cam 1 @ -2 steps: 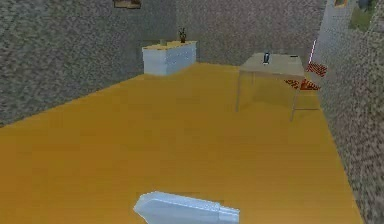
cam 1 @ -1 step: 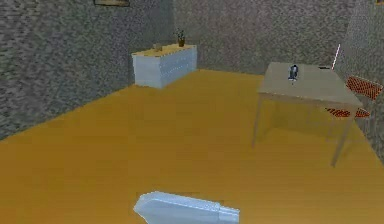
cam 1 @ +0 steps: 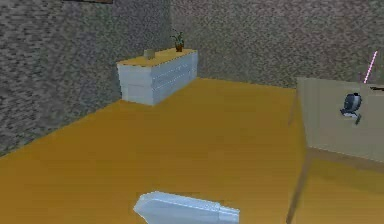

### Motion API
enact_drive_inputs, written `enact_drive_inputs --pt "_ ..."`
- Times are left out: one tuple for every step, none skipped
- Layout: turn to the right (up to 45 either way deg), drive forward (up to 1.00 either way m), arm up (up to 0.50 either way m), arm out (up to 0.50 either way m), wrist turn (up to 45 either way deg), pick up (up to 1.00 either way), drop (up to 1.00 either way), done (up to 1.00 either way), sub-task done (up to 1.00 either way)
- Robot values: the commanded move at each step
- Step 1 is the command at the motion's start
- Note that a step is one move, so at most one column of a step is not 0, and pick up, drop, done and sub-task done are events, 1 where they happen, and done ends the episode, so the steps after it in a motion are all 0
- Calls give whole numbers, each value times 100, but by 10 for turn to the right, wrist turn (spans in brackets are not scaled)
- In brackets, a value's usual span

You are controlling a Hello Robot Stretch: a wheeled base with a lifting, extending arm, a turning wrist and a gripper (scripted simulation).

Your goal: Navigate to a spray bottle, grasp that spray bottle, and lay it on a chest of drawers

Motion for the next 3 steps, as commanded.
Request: enact_drive_inputs --pt "0 100 0 0 0 0 0 0 0" --pt "0 100 0 0 0 0 0 0 0" --pt "30 0 0 0 0 0 0 0 0"
